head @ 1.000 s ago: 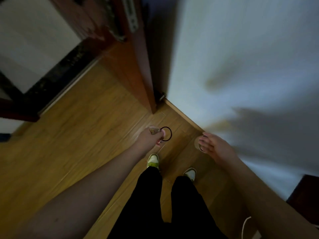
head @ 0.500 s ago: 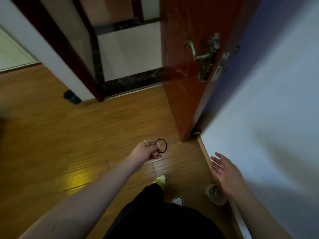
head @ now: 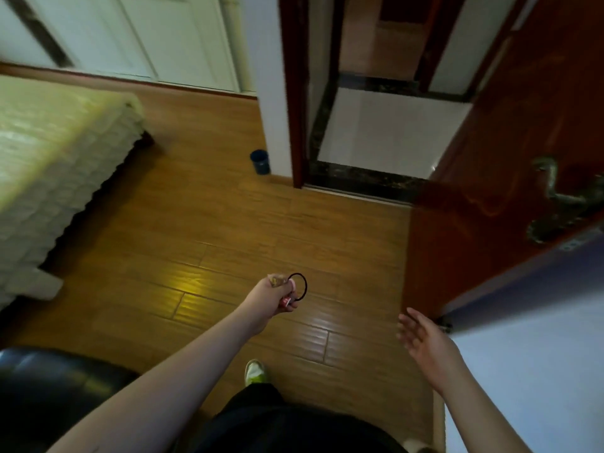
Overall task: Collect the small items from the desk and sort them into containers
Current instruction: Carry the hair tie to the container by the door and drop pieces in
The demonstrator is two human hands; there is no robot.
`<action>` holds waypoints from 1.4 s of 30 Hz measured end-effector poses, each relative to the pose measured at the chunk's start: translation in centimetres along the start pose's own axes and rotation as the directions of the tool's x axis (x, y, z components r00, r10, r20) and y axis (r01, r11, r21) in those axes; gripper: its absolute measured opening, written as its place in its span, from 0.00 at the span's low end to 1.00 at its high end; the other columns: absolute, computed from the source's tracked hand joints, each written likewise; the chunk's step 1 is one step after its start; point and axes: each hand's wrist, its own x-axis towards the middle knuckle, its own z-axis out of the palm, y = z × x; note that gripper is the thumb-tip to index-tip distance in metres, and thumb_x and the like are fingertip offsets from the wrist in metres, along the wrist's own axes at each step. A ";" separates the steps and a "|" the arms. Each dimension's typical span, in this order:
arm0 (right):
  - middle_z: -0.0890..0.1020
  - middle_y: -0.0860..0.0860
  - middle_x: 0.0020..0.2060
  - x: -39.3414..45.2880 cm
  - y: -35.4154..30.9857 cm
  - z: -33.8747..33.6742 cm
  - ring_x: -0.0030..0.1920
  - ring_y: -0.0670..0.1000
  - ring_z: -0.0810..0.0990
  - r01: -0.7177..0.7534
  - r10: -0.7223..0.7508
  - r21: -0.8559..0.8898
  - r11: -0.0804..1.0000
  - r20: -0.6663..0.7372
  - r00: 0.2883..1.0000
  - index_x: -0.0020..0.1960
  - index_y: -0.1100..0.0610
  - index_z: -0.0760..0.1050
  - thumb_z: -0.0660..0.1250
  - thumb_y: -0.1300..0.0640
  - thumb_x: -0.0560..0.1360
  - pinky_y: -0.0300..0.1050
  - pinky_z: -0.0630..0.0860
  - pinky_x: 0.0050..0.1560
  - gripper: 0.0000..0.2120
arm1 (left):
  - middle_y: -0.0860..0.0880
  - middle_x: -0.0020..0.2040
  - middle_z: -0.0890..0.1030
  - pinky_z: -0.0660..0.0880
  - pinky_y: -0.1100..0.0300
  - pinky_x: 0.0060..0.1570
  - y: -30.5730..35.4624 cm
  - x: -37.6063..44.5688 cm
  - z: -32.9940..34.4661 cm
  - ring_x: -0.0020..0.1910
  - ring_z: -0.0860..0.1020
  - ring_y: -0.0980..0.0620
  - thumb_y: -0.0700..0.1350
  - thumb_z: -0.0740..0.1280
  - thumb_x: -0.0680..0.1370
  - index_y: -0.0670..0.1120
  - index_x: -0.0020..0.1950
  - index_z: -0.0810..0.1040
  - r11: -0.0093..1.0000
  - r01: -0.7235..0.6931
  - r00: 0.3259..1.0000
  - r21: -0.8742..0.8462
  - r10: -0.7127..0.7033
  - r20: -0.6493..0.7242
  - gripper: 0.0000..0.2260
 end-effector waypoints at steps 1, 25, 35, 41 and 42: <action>0.82 0.57 0.49 0.4 0.0 1.6 0.51 0.55 0.80 -0.007 0.007 -0.020 1.000 0.022 1.000 0.59 0.58 0.76 0.60 0.56 0.81 0.50 0.76 0.52 0.10 | 0.45 0.36 0.78 0.77 0.62 0.31 0.1 -0.1 -1.5 0.33 0.79 0.49 0.41 0.64 0.80 0.42 0.45 0.75 1.000 -0.009 1.000 -0.025 0.008 -0.024 0.05; 0.81 0.57 0.49 1.9 8.1 39.9 0.49 0.54 0.80 0.040 0.134 -0.433 0.900 0.364 0.922 0.58 0.58 0.76 0.56 0.57 0.83 0.49 0.76 0.49 0.12 | 0.38 0.47 0.80 0.82 0.52 0.44 4.6 -0.5 -33.7 0.43 0.83 0.41 0.38 0.66 0.78 0.41 0.47 0.74 0.807 -0.181 0.937 -0.562 -0.033 -0.348 0.02; 0.81 0.56 0.49 6.6 6.6 44.4 0.48 0.54 0.79 0.019 0.205 -0.523 0.852 0.367 0.908 0.59 0.57 0.75 0.55 0.57 0.83 0.49 0.76 0.48 0.12 | 0.37 0.49 0.82 0.80 0.49 0.52 6.4 3.2 -35.1 0.47 0.84 0.42 0.36 0.66 0.78 0.39 0.48 0.75 0.749 -0.192 0.919 -0.634 -0.089 -0.384 0.01; 0.81 0.57 0.49 10.0 5.0 50.8 0.48 0.54 0.79 0.007 0.290 -0.582 0.813 0.415 0.862 0.58 0.59 0.76 0.55 0.58 0.83 0.52 0.76 0.51 0.12 | 0.41 0.44 0.81 0.80 0.52 0.49 8.6 5.3 -35.9 0.43 0.82 0.45 0.41 0.65 0.79 0.41 0.46 0.77 0.872 -0.162 0.879 -0.462 -0.085 -0.469 0.05; 0.81 0.57 0.49 10.4 4.7 52.1 0.48 0.54 0.79 0.011 0.300 -0.589 0.808 0.427 0.853 0.59 0.59 0.75 0.55 0.58 0.83 0.51 0.75 0.51 0.12 | 0.41 0.43 0.81 0.80 0.53 0.47 9.0 5.5 -36.2 0.42 0.81 0.46 0.41 0.65 0.79 0.41 0.45 0.78 0.882 -0.160 0.872 -0.444 -0.085 -0.482 0.05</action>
